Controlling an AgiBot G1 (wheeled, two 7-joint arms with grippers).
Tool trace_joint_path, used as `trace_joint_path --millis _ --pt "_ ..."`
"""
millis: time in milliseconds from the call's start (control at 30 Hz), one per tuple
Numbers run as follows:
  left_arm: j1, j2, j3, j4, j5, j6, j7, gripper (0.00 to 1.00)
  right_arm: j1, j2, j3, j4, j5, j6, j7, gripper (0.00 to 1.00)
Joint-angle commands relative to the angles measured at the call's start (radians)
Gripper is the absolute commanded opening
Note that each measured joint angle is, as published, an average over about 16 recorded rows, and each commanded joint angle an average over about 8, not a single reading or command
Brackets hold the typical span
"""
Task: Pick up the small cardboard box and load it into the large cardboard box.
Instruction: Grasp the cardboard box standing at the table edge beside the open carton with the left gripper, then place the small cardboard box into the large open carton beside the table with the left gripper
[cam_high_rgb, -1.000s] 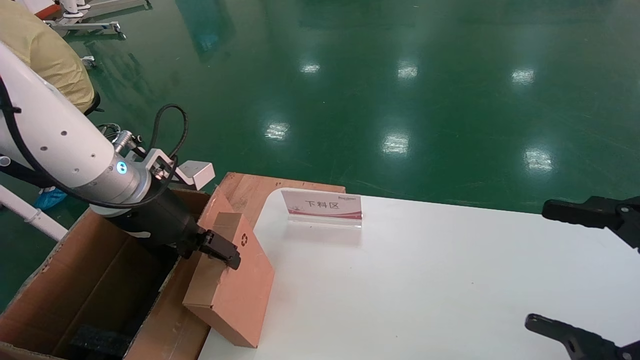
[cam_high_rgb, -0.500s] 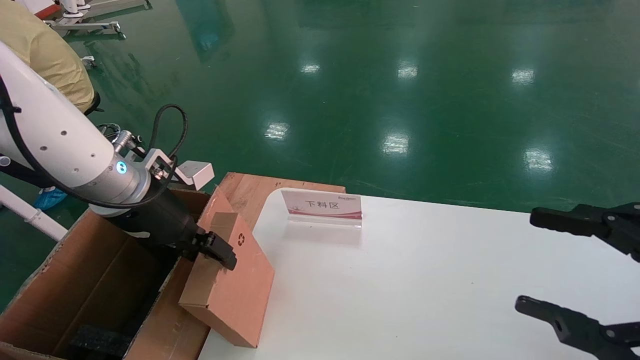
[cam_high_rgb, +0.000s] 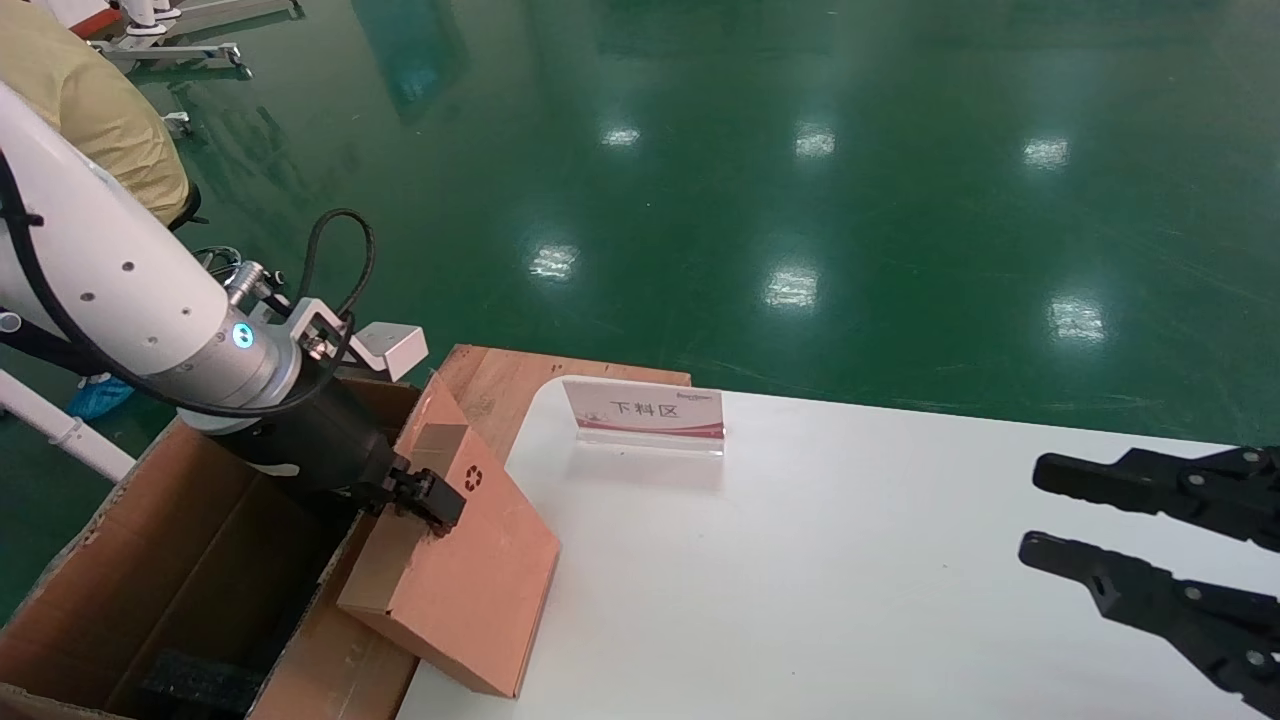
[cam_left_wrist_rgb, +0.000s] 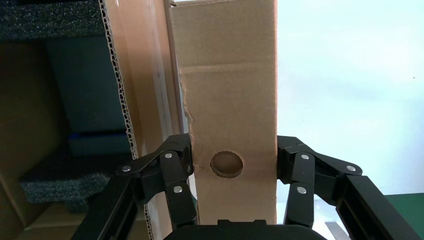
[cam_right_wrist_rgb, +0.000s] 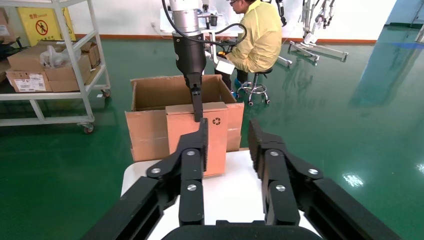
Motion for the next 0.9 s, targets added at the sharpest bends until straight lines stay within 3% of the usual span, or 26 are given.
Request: trace_joint_path --millis 33,333,533,733,900 --pt "0.003 0.000 0.001 0.006 -0.001 -0.001 0.002 0.00 0.000 0.000 0.000 0.000 0.000 0.000 0.000 0.00" --pt "-0.205 0.096 -0.030 0.018 0.104 0.115 0.066 0.00 0.000 0.000 -0.001 -0.001 0.000 0.000 0.000 0.00" --pt "-0.375 0.191 -0.029 0.061 0.186 0.159 0.165 0.00 0.001 0.000 -0.001 -0.001 0.001 0.000 -0.001 0.00" --pt "-0.517 0.265 0.053 0.123 0.163 0.180 0.262 0.00 0.001 0.000 -0.001 -0.001 0.001 0.000 -0.001 0.00" --pt "-0.600 0.292 0.177 0.148 0.065 0.184 0.265 0.00 0.001 0.000 -0.002 -0.001 0.001 0.000 -0.001 0.00"
